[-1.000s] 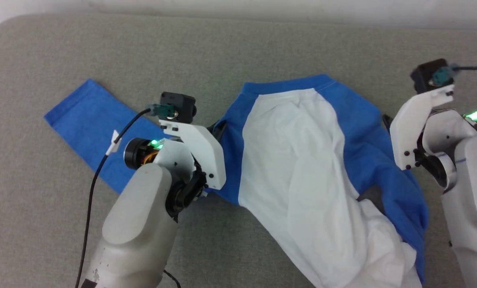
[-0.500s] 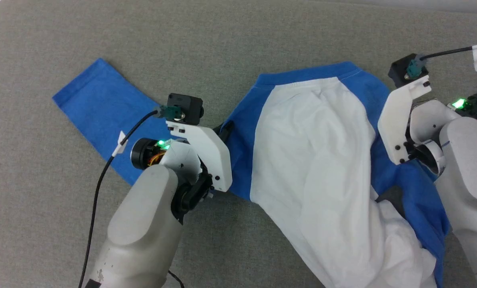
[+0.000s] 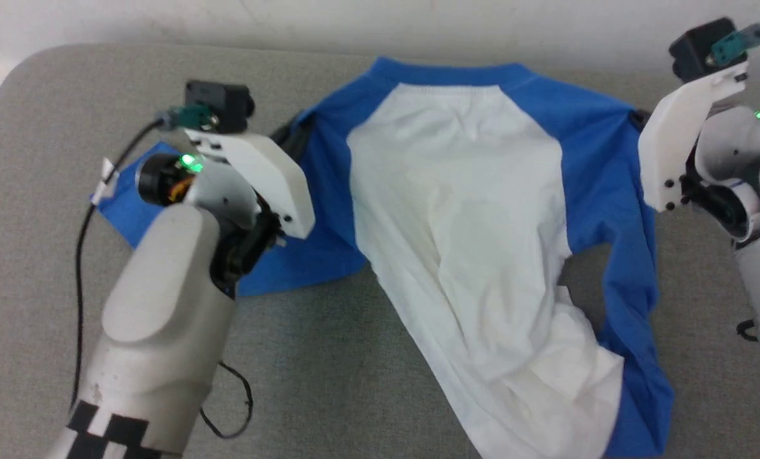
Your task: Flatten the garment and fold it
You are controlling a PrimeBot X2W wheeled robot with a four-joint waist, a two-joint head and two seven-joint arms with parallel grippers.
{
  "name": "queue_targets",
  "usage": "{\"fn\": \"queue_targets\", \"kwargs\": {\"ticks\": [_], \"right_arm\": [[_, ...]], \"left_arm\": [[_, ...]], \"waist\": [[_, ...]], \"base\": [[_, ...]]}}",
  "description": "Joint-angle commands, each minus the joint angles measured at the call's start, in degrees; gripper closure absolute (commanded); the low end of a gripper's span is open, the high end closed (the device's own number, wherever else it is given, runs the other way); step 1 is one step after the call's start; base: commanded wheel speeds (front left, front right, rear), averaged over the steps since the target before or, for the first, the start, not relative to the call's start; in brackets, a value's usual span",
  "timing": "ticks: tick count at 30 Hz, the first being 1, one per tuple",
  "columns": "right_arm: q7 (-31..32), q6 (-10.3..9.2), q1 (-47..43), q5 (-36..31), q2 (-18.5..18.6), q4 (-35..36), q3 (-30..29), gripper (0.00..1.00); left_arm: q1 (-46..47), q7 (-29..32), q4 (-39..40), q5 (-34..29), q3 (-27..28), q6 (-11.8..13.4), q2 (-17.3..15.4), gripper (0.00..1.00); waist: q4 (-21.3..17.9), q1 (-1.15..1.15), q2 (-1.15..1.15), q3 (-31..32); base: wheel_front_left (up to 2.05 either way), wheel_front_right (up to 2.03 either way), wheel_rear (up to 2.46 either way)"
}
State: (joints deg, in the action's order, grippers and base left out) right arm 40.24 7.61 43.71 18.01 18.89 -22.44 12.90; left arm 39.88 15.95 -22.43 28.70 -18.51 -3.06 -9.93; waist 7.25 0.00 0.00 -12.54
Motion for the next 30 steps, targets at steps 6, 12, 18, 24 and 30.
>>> {"fn": "queue_targets", "kwargs": {"ticks": [6, 12, 18, 24, 30], "right_arm": [[1.53, -0.12, 7.03, 4.90, -0.37, 2.93, -3.88, 1.00], [-1.57, -0.12, 18.34, 2.19, -2.50, 1.06, -5.64, 1.00], [-8.29, -0.12, 31.98, -2.22, -7.41, -5.41, -9.50, 1.00], [-19.81, -0.12, 42.51, -6.99, -12.33, -11.03, -15.50, 1.00], [-25.46, -0.12, 46.39, -8.78, -14.25, -15.48, -15.47, 1.00]], "left_arm": [[10.15, 2.16, 0.56, -0.68, 2.28, -0.45, -4.44, 1.00], [22.56, 2.69, -2.88, -2.87, 3.95, 0.68, -7.46, 1.00], [34.55, 0.46, -6.71, -7.43, 3.50, 1.67, -10.45, 1.00], [44.48, -8.20, -9.92, -11.36, 3.62, 3.08, -12.03, 1.00], [47.79, -15.82, -14.40, -12.44, 3.32, 2.79, -12.03, 1.00]], "waist": [[-3.51, 0.00, 0.00, 4.02], [-5.21, 0.00, 0.00, 0.65], [-6.71, 0.00, 0.00, -4.12], [-7.38, 0.00, 0.00, -7.22], [-6.95, 0.00, 0.00, -9.50]], "base": [[0.00, 0.00, 0.00], [0.00, 0.00, 0.00], [0.00, 0.00, 0.00], [0.00, 0.00, 0.00], [0.00, 0.00, 0.00]]}}
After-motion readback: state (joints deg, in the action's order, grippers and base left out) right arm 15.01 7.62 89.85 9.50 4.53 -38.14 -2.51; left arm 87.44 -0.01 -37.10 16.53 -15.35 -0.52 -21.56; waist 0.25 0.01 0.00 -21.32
